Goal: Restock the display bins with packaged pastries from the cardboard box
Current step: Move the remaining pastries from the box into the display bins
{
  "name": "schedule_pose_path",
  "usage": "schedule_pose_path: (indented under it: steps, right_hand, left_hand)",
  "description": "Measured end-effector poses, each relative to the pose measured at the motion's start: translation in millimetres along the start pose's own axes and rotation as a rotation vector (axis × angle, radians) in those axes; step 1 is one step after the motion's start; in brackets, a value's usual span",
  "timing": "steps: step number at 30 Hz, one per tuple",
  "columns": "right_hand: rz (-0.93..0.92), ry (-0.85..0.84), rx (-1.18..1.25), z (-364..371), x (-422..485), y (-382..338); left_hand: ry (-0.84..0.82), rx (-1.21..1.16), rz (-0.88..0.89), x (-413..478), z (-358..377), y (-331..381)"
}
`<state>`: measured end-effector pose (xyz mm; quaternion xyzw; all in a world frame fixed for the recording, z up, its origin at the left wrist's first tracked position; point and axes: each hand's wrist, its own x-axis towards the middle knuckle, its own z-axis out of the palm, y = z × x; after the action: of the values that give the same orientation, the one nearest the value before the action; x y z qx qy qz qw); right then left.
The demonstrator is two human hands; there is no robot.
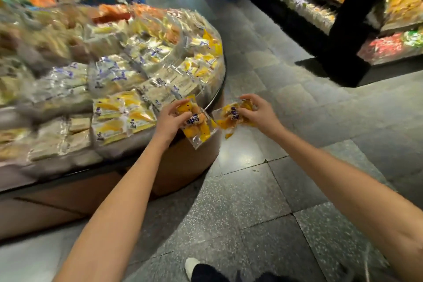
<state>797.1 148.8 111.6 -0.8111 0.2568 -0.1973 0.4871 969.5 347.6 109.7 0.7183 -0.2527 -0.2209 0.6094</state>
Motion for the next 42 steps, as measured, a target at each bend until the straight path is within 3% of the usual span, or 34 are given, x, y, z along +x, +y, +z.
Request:
schedule_pose_path:
  steps: [6,12,21,32,38,42]
  right_hand:
    - [-0.049,-0.171,0.105,143,56,-72]
    - [-0.211,-0.383,0.114,299,93,-142]
    - [-0.313,-0.681,0.034,485,147,-201]
    - [-0.381,-0.965,0.120,662,226,-280]
    - [-0.379,-1.039,0.061,736,253,-294]
    - [-0.370,-1.041,0.000,791,258,-302]
  left_hand:
    - [0.210,-0.032,-0.042,1,-156,-18]
    - [0.426,0.000,-0.106,-30,-309,-50]
    - [0.629,-0.010,-0.234,-46,-454,-97]
    - [1.037,0.043,-0.289,-15,-608,-126]
    - [1.005,0.107,-0.311,1,-675,-140]
    - [0.838,0.187,-0.357,12,-739,-161]
